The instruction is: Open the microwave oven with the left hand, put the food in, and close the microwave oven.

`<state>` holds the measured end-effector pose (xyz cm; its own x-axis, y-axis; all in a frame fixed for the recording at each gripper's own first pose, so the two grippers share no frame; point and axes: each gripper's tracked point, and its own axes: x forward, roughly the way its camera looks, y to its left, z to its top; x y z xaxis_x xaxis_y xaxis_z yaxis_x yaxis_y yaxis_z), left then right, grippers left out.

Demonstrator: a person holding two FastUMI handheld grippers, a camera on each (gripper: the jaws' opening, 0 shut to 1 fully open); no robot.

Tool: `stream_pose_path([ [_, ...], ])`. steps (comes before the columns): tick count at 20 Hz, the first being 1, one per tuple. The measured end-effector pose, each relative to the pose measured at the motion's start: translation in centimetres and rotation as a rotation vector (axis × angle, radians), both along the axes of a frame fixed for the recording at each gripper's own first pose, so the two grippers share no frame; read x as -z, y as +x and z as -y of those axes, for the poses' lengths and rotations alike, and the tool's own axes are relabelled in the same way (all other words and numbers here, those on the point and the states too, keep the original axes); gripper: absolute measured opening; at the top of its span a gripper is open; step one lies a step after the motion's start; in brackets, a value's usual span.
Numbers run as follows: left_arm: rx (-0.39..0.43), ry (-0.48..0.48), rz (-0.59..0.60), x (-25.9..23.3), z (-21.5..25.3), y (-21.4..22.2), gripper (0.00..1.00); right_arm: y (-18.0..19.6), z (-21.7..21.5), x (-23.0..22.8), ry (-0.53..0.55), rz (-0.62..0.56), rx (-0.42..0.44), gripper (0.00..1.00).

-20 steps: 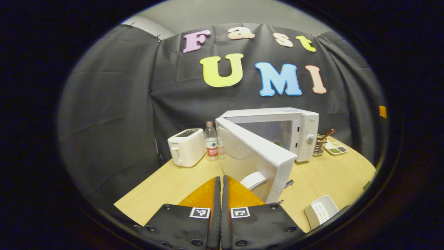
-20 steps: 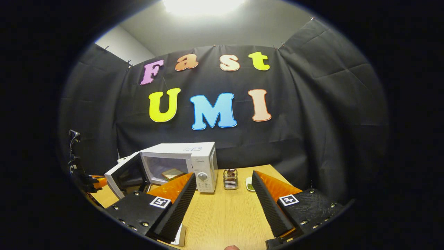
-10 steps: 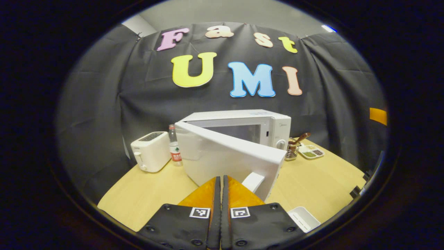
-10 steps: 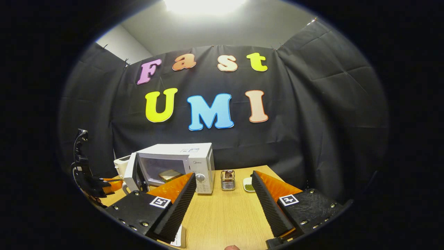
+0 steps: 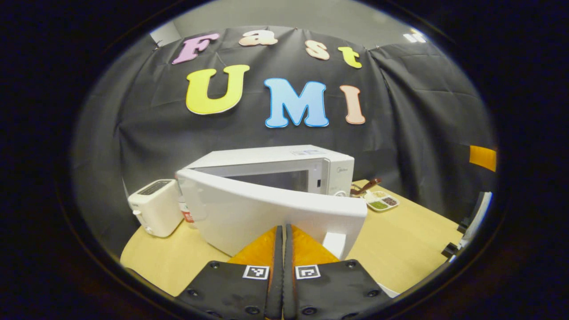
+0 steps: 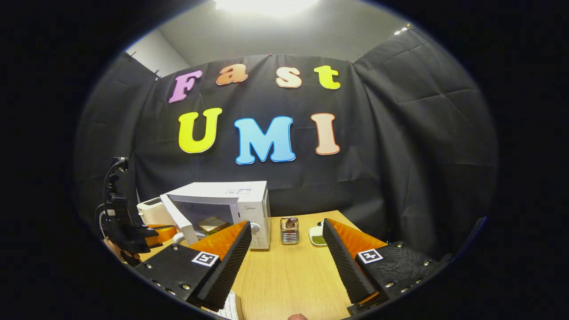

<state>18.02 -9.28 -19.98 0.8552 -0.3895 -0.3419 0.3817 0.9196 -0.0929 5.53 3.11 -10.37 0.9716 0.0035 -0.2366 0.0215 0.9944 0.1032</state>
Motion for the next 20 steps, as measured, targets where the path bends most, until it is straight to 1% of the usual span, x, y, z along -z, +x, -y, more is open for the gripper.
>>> stream_pose_path([
  [1, 0.009, -0.007, 0.003, 0.1, 0.3, 0.7, 0.07, 0.2, -0.4, -0.1, 0.004, -0.003, 0.003, 0.98],
  [2, 0.016, -0.016, 0.007, 0.1, 0.7, 1.3, 0.03, 0.5, -0.7, -0.1, 0.003, -0.005, 0.004, 0.98],
  [3, 0.024, -0.024, 0.007, 0.2, 1.1, 1.9, 0.07, 0.7, -0.9, -0.1, -0.004, -0.008, 0.006, 0.98],
  [4, 0.031, -0.031, 0.005, 0.3, 1.4, 2.5, 0.07, 0.9, -1.1, -0.1, -0.011, -0.007, 0.008, 0.98],
  [5, 0.039, -0.036, 0.004, 0.6, 1.7, 3.0, 0.03, 1.2, -1.4, -0.3, -0.017, -0.006, 0.011, 0.98],
  [6, 0.048, -0.039, 0.001, 0.8, 2.0, 3.6, 0.07, 1.3, -1.7, -0.2, -0.022, -0.006, 0.012, 0.98],
  [7, 0.055, -0.041, 0.000, 1.0, 2.4, 4.2, 0.07, 1.4, -1.9, -0.3, -0.029, -0.006, 0.015, 0.98],
  [8, 0.063, -0.042, -0.001, 1.2, 2.7, 4.8, 0.03, 1.5, -2.1, -0.3, -0.036, -0.006, 0.020, 0.98],
  [14, 0.101, -0.049, 0.005, 2.1, 4.8, 8.4, 0.03, 2.0, -2.2, -0.1, -0.059, -0.012, 0.060, 0.98],
  [15, 0.105, -0.045, 0.007, 2.2, 5.0, 9.0, 0.03, 2.0, -2.1, -0.1, -0.063, -0.012, 0.069, 0.93],
  [16, 0.109, -0.041, 0.009, 2.4, 5.2, 9.6, 0.03, 2.0, -2.0, 0.1, -0.065, -0.016, 0.077, 0.93],
  [17, 0.109, -0.039, 0.012, 2.4, 5.5, 10.3, 0.03, 2.0, -1.9, 0.2, -0.067, -0.020, 0.086, 0.98],
  [19, 0.107, -0.045, 0.011, 2.6, 5.9, 11.3, 0.03, 2.2, -1.9, 0.7, -0.064, -0.029, 0.099, 0.98],
  [20, 0.099, -0.048, 0.010, 2.7, 5.9, 12.0, 0.07, 2.3, -2.0, 0.8, -0.060, -0.032, 0.104, 0.98],
])
